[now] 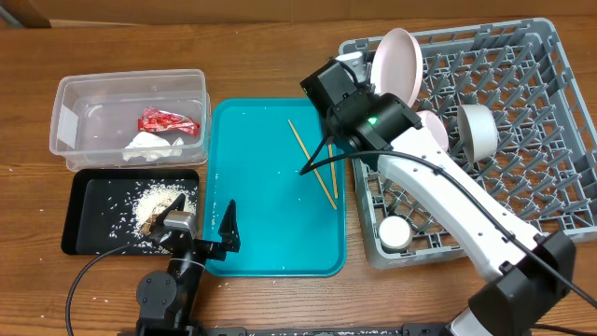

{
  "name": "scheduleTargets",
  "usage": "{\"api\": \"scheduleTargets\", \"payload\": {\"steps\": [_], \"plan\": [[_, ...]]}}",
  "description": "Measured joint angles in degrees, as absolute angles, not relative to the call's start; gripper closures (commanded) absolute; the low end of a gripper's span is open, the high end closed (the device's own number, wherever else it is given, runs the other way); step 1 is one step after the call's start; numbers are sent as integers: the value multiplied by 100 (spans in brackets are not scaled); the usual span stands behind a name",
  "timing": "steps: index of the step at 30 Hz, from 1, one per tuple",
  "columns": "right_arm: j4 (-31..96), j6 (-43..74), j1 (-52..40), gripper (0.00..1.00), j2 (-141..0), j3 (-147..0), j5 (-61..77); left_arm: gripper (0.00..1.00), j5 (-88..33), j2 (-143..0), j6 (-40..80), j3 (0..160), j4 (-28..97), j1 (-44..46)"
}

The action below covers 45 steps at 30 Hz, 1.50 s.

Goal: Sort waste into correct bins and load items into the dishwasher
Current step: 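Stand the white plate upright in the rack, then grasp the wooden chopsticks on the teal tray with the right gripper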

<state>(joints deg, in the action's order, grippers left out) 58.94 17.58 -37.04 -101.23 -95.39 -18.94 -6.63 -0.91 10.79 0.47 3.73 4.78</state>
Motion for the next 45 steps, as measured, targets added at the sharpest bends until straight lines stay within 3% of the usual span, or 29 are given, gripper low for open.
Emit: {"api": "scheduleTargets", "payload": {"steps": [5,13,18,19,21,31,39,45], "plan": [[5828,1155,-3715,53,-10698,-9262,-309,0,-663,-91,1076,47,375,478],[5507,333,-3715,52,-11889,-9179,141,0,-663,-91,1076,47,373,478],[5207,233,-3712,69,-12383,-9170,21,0,-663,-91,1079,47,375,478],[5199,200,-3712,75,-12438,-9170,-54,0,-663,-91,1079,47,373,478],[5196,172,-3710,96,-12436,-9170,-115,0,-663,-91,1079,47,373,478],[6418,403,-3699,96,-12040,-9719,329,0,-663,-91,1079,47,375,478],[6200,362,-2910,96,-10516,-10103,-611,0,-663,-91,1076,47,373,478],[5883,-43,-2233,96,-10659,-9843,-746,0,-663,-91,1079,47,373,478]]}}
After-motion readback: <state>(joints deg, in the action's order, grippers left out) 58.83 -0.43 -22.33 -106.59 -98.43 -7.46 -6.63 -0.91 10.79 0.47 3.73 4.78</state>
